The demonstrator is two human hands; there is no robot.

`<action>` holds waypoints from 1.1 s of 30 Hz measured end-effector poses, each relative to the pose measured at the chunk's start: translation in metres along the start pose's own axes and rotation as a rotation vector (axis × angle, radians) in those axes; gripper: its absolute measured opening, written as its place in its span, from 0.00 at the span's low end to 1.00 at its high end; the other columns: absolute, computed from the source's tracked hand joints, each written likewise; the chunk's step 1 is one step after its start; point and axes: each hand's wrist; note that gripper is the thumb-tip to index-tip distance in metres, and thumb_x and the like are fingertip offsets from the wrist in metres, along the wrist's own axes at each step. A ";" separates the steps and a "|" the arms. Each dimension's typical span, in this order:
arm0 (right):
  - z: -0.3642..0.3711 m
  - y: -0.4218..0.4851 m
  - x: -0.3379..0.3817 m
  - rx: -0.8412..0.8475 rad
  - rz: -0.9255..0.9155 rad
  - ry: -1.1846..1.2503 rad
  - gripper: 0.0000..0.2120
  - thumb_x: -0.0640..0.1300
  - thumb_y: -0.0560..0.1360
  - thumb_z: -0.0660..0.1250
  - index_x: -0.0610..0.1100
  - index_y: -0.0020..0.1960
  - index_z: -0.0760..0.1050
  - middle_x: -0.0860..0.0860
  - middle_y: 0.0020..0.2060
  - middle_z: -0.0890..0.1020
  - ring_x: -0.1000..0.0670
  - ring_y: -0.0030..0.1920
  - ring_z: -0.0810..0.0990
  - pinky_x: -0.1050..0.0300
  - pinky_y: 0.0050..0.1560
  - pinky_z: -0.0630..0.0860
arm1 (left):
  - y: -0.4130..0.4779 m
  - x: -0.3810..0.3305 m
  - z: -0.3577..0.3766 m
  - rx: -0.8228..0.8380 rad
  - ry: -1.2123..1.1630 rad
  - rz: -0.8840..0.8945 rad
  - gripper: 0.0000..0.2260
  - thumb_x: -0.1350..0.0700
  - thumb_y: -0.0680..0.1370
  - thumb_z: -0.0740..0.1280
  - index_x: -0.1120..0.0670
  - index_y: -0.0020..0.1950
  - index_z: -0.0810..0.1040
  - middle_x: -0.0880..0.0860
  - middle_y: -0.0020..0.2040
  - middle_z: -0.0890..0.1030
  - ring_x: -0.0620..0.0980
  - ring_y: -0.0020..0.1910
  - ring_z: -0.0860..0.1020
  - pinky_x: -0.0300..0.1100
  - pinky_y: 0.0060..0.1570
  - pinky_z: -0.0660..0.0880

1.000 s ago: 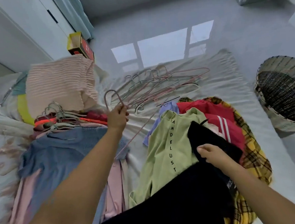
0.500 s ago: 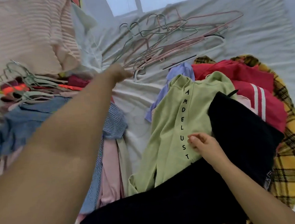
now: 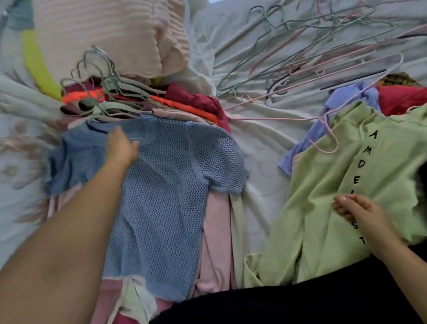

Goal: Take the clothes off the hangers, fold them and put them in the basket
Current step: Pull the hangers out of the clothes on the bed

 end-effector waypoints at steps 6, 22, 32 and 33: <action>0.013 -0.002 -0.006 -0.109 -0.063 0.018 0.07 0.40 0.78 0.62 0.45 0.42 0.77 0.59 0.27 0.81 0.64 0.30 0.77 0.76 0.33 0.71 | 0.058 -0.001 -0.011 -0.162 0.343 0.337 0.25 0.65 0.73 0.66 0.56 0.70 0.66 0.64 0.70 0.62 0.65 0.66 0.65 0.58 0.63 0.64; 0.084 0.078 0.103 -0.197 0.034 0.592 0.05 0.46 0.79 0.58 0.46 0.48 0.70 0.51 0.40 0.72 0.55 0.39 0.76 0.65 0.41 0.74 | 0.052 0.058 -0.032 -0.407 0.455 0.663 0.13 0.67 0.76 0.57 0.67 0.60 0.73 0.71 0.56 0.73 0.68 0.56 0.72 0.61 0.51 0.67; 0.104 0.081 0.257 -0.101 -0.442 -0.135 0.14 0.44 0.69 0.66 0.45 0.53 0.67 0.48 0.41 0.75 0.51 0.38 0.77 0.57 0.39 0.76 | 0.038 0.046 -0.074 -0.389 0.602 0.863 0.09 0.63 0.71 0.59 0.65 0.45 0.76 0.67 0.42 0.77 0.64 0.43 0.77 0.55 0.38 0.72; 0.109 0.077 0.245 -0.050 -0.462 -0.131 0.20 0.41 0.72 0.65 0.41 0.62 0.65 0.48 0.46 0.75 0.51 0.42 0.77 0.56 0.42 0.75 | 0.036 0.045 -0.079 -0.390 0.631 0.850 0.08 0.64 0.70 0.60 0.65 0.43 0.77 0.66 0.39 0.77 0.64 0.40 0.77 0.55 0.38 0.72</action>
Point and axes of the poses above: each hand's wrist, its own y-axis towards the middle knuckle, its own z-axis out of the palm, x = y × z
